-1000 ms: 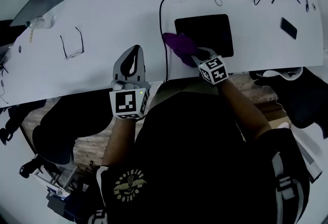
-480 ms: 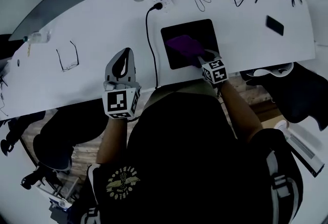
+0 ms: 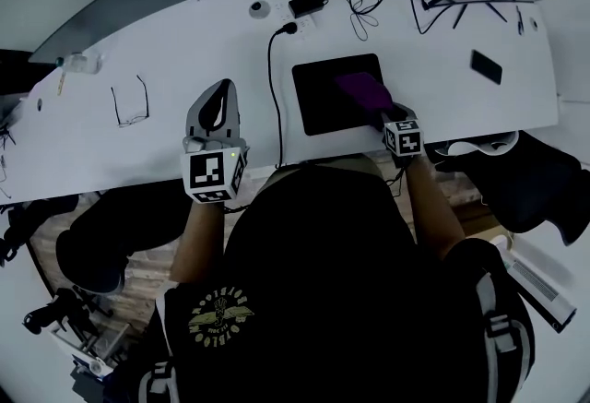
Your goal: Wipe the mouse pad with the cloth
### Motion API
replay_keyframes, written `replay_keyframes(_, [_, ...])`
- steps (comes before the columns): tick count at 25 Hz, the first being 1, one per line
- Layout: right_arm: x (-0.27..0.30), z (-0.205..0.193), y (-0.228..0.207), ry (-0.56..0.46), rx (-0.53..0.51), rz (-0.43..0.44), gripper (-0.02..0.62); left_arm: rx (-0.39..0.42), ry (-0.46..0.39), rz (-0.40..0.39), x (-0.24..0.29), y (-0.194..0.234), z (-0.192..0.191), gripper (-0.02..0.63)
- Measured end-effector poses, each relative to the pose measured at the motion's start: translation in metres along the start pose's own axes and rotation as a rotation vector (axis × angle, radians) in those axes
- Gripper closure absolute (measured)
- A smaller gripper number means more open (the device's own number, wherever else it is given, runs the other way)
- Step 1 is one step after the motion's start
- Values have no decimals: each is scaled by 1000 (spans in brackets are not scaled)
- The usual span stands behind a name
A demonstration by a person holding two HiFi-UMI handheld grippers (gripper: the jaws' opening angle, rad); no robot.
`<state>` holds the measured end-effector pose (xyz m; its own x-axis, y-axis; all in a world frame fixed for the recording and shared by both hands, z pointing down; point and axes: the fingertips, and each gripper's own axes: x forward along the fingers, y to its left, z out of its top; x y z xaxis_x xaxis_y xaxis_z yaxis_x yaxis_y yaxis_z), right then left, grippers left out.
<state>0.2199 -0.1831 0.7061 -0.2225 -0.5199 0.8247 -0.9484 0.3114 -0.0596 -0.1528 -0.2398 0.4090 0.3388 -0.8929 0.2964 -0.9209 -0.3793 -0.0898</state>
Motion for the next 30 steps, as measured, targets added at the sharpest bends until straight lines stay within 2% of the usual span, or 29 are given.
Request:
replay_keyframes(4, [-4, -6, -6, 16, 16, -11, 505, 6, -57, 22, -10, 7, 23, 604])
replay_keyframes(7, [-13, 9, -3, -29, 17, 0, 505, 12, -89, 28, -18, 9, 37, 604])
replay_keyframes(12, [-61, 60, 19, -211, 19, 58, 505, 16, -133, 27, -38, 7, 53, 604])
replay_keyframes(20, [-175, 146, 46, -539, 22, 119, 505, 4, -168, 28, -62, 7, 80, 604])
replay_keyframes(24, [-224, 179, 54, -654, 22, 135, 505, 0, -189, 21, -73, 4, 99, 604])
replay_keyframes(30, [-289, 224, 68, -783, -26, 184, 506, 22, -247, -37, -87, -15, 132, 604])
